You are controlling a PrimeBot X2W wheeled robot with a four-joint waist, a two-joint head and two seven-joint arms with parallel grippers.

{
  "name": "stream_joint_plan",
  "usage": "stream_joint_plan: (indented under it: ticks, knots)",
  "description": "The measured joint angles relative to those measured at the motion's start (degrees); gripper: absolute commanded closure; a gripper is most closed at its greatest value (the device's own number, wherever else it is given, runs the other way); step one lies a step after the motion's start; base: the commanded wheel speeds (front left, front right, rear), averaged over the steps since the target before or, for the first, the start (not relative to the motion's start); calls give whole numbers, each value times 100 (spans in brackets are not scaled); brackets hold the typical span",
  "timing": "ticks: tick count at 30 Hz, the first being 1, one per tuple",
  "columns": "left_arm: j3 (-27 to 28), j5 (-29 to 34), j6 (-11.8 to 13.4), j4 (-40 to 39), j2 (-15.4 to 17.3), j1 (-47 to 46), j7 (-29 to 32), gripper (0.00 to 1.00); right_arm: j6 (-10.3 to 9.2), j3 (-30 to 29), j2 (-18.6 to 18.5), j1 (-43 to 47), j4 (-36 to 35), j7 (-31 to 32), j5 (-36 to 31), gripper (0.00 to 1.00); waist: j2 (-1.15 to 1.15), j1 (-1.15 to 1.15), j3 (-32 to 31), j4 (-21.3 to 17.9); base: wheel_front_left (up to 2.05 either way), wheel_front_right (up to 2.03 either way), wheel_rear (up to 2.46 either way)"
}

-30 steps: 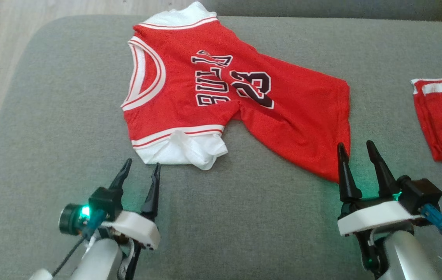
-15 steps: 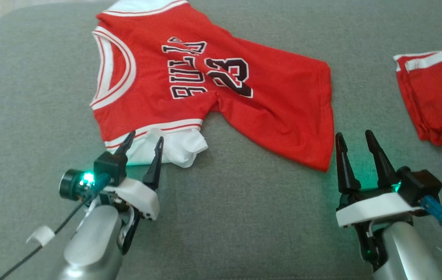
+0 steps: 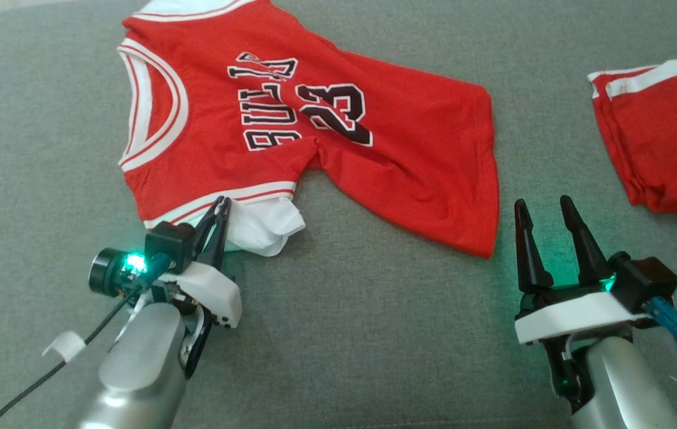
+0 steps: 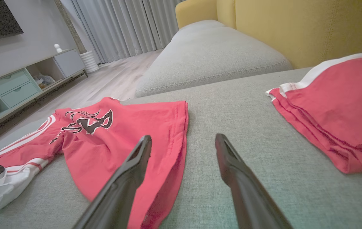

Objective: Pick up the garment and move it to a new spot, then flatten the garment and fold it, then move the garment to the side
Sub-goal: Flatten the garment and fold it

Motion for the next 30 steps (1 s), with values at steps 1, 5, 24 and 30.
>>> stream_joint_plan:
  ticks: [1, 5, 24, 30]
  knots:
    - [-1, 1, 8, -2, 0, 0, -60, 100, -1, -7, 0, 0, 0, 0, 0, 0, 0, 0, -29, 16, 0, 0, 0]
    - [-1, 0, 93, -74, -8, 36, -255, 100, 0, -29, 1, 2, 15, 0, 1, 0, 0, 0, -193, 112, 0, 0, 0]
    - [-244, 62, 202, -1430, 353, 1497, -253, 85, 0, -103, 1, 362, 285, 0, 60, 0, 0, -1, -1070, 1077, 0, 0, 0]
    - [-334, 192, 525, -1619, 426, 1818, -105, 0, -1, -62, 2, 361, 311, 0, 60, 0, 0, -1, -1188, 1224, 0, 0, 0]
